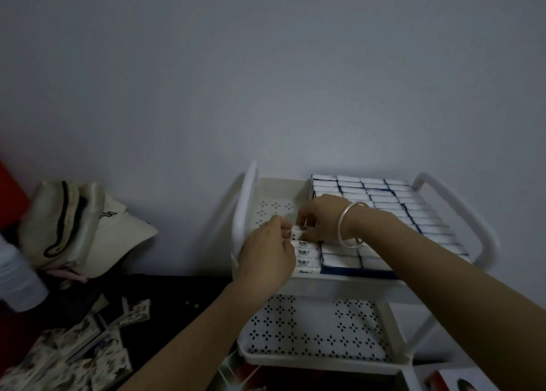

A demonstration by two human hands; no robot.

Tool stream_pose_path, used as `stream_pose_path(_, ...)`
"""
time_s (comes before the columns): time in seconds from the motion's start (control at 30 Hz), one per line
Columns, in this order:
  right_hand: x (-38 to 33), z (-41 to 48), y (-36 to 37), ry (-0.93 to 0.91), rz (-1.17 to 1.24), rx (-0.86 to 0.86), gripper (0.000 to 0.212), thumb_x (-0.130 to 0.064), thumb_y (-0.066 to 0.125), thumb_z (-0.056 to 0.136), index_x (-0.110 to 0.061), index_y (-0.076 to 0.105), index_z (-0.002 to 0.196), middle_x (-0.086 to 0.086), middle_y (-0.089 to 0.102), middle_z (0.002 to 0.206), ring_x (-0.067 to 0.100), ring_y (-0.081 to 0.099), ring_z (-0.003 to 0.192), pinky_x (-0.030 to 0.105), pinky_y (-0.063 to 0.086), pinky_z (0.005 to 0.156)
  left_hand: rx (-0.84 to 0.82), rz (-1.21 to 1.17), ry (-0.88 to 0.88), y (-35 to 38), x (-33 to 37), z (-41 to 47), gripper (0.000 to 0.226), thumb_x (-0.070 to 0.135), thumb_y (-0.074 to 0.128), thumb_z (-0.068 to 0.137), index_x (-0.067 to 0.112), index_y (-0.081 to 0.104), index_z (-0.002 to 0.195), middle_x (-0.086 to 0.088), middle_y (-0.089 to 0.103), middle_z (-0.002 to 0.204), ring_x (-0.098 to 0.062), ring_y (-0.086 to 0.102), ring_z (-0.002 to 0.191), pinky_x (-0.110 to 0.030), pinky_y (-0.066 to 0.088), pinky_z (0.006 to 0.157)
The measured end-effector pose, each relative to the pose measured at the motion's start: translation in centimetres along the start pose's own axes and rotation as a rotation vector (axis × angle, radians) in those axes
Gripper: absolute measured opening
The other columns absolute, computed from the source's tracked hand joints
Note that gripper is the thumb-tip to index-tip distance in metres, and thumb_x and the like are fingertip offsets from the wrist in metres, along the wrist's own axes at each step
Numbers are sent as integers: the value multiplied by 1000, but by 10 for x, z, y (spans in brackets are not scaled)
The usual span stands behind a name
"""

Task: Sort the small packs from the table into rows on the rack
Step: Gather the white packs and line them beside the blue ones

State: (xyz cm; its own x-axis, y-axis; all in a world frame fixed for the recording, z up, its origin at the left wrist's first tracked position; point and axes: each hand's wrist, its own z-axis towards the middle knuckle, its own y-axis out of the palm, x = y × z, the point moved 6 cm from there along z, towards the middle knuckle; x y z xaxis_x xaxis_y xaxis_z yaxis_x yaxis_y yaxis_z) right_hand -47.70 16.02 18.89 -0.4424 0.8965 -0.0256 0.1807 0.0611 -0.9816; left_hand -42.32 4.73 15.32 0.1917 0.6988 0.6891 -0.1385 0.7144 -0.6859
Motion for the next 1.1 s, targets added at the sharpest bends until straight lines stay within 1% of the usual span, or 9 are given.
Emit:
stream_pose_path(0.2,7,-9,5,62,123,-45,34,-34,45,91,-14,70,103,5,70,107,22,62,97,39,49,92,27,99,14,-4,2,-6,15,25,47,96,25,58,106,6,68,100,-14,64,90,-36,52,81)
stream_pose_path(0.33,0,-16,7,62,117,0,31,-14,48,90,-22,67,114,-3,66,117,16,59,107,33,47,97,10,198,-47,-2,3,-11,27,22,44,96,25,62,115,3,68,110,-17,63,99,-34,50,88)
stream_pose_path(0.43,-1,-18,6,84,129,112,33,-8,48,89,-23,64,114,-4,65,114,14,58,103,26,46,90,-172,212,-124,3,11,-7,35,26,32,99,16,58,120,-6,63,120,-24,59,107,-38,46,95)
stream_pose_path(0.57,-1,-14,9,92,45,168,16,-12,54,88,-21,62,98,2,64,101,17,58,92,25,38,73,-456,57,-239,6,19,-8,64,50,11,101,11,32,147,-13,38,150,-30,43,130,-38,31,110)
stream_pose_path(0.7,-1,-13,8,92,42,235,28,-8,55,87,-21,63,110,1,65,111,20,59,102,24,40,78,-378,113,-158,-15,20,-21,64,49,14,102,11,11,154,-12,28,156,-28,30,141,-38,25,115)
stream_pose_path(0.77,-2,-15,6,85,102,286,35,-2,49,87,-22,62,112,-1,66,113,20,60,103,27,45,85,-227,-43,-118,-38,19,-28,55,43,23,103,11,35,147,-12,44,147,-27,43,133,-36,32,111)
stream_pose_path(0.87,-8,-26,0,66,155,422,39,1,43,85,-21,61,112,0,67,108,21,61,100,31,48,88,-54,-430,-61,-74,5,-52,32,30,37,102,16,64,113,-5,71,106,-19,69,95,-38,54,89)
stream_pose_path(1.0,-51,-64,-12,-56,270,694,28,1,47,81,-20,64,86,1,68,87,22,63,80,31,48,75,133,-539,-59,-117,-49,-92,26,20,42,101,17,66,91,-1,72,79,-16,65,60,-27,51,55)
stream_pose_path(1.1,-104,-96,-4,-245,525,707,21,-4,47,75,-20,61,72,-6,62,68,10,56,62,22,45,62,261,-448,-189,-132,-114,-126,26,19,45,99,21,66,82,5,70,68,-11,58,51,-26,45,50)
